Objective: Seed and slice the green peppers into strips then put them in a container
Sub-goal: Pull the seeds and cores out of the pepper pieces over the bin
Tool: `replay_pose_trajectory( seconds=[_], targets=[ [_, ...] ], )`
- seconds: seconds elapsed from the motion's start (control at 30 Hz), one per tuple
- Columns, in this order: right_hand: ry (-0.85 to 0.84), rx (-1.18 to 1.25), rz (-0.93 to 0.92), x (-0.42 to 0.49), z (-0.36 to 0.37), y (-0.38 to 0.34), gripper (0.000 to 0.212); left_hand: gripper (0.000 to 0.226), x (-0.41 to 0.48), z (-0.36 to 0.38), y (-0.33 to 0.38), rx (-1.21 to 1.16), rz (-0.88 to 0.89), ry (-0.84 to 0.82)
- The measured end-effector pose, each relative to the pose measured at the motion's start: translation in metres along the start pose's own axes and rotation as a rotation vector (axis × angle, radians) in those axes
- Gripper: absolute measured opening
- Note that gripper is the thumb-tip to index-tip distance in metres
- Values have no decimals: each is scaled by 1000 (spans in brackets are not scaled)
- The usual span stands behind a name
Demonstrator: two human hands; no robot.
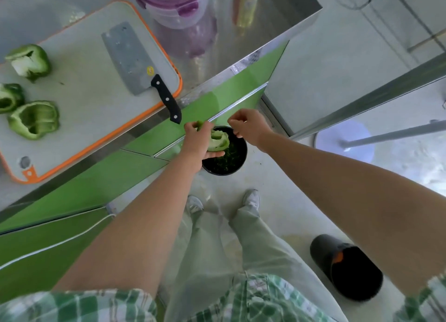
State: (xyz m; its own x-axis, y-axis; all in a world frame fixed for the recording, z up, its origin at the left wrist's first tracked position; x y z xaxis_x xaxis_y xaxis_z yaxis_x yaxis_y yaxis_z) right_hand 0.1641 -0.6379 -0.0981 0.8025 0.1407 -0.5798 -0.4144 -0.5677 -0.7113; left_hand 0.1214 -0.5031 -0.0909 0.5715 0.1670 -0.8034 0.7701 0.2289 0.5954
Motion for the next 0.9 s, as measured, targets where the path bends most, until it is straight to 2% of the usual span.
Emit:
replay_pose_trajectory(
  seconds=[0.1,0.27,0.37,0.47,0.57,0.73,0.9],
  targets=[
    [-40,-139,-47,2,7,5,14,28,8,-5,-8,-50,-69,4],
    [-228,-320,-286,-6,17,9,18,31,17,-11,-15,-42,-82,4],
    [-322,-501,-308,-3,26,14,26,31,20,-12,-14,-40,-64,-14],
    [-308,-444,-261,-1,27,11,29,33,20,-17,-13,-6,-56,-48],
    [-324,-388,-205,0,25,11,32,29,17,-24,-14,-69,-54,-138],
    [-340,-249,-142,-2,23,14,29,50,11,-35,-20,-101,-48,-288],
    [-370,-235,-146,-4,24,15,28,50,11,-41,-25,-146,-13,-286]
  ],
)
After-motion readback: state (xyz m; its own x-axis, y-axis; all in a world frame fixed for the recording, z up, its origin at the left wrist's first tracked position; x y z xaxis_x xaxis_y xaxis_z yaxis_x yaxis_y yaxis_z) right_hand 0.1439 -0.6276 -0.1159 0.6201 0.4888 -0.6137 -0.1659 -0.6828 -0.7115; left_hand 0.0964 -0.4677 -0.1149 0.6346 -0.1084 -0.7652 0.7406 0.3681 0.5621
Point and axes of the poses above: each hand's wrist, its own x-axis towards the middle knuckle, its own z-axis out of the palm, y = z × x, the point moved 1 cm from there along x, towards the middle knuckle, and after that the axes turned 3 degrees about -y, right-handed, at the moved point
